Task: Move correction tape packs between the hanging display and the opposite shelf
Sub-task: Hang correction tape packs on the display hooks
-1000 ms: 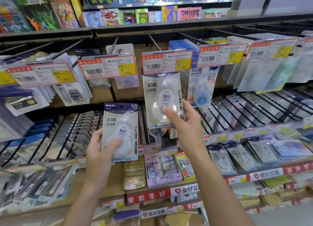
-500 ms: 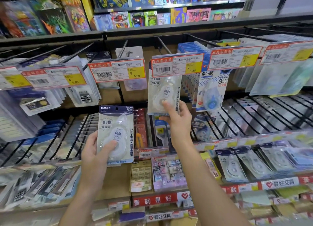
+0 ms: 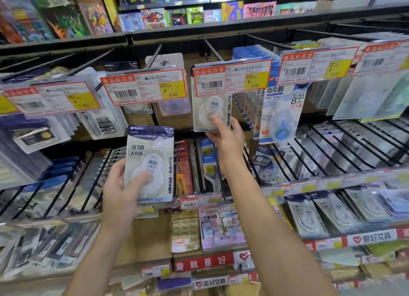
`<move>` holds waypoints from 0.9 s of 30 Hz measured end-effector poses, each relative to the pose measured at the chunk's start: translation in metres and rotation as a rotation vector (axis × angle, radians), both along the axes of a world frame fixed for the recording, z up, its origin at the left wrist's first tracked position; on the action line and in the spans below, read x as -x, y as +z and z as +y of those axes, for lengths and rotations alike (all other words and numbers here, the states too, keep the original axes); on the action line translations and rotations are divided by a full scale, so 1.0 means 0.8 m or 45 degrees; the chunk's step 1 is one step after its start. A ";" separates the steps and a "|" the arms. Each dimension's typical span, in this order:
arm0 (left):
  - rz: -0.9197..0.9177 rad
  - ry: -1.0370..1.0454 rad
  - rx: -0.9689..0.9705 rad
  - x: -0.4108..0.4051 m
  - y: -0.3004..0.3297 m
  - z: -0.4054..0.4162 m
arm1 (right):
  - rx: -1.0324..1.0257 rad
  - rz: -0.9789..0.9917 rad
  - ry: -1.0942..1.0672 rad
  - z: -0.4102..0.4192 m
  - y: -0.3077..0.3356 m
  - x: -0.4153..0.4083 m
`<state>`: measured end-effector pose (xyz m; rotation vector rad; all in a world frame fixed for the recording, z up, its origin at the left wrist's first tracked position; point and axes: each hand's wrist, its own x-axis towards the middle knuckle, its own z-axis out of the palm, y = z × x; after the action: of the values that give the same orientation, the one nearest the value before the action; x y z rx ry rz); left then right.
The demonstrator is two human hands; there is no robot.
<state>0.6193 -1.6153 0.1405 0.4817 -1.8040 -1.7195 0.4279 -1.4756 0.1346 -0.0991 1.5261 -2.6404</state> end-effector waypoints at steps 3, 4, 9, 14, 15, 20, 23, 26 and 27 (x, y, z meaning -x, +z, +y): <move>0.007 -0.004 0.005 0.006 0.002 -0.001 | 0.022 0.015 0.019 -0.007 -0.002 0.012; 0.007 -0.003 0.014 0.008 0.002 -0.001 | 0.024 0.020 0.021 -0.009 -0.002 0.016; 0.011 0.013 0.081 0.017 0.005 -0.009 | 0.075 -0.021 0.043 -0.019 -0.002 0.035; 0.050 0.001 0.095 0.023 0.011 -0.008 | 0.098 -0.084 0.037 -0.027 -0.002 0.055; 0.054 -0.002 0.094 0.024 0.011 -0.009 | 0.120 -0.106 0.035 -0.027 -0.002 0.059; 0.073 0.002 0.099 0.027 0.007 -0.007 | 0.168 -0.159 0.015 -0.032 -0.003 0.072; 0.074 0.000 0.098 0.027 0.008 -0.006 | 0.159 -0.152 0.020 -0.034 -0.002 0.076; 0.080 0.004 0.105 0.025 0.008 -0.007 | 0.123 -0.154 0.004 -0.037 0.002 0.080; 0.082 0.008 0.106 0.024 0.009 -0.007 | 0.120 -0.157 -0.003 -0.038 0.001 0.082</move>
<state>0.5999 -1.6213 0.1474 0.3923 -1.8180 -1.6296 0.3623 -1.5061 0.1356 0.0579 1.3648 -2.6650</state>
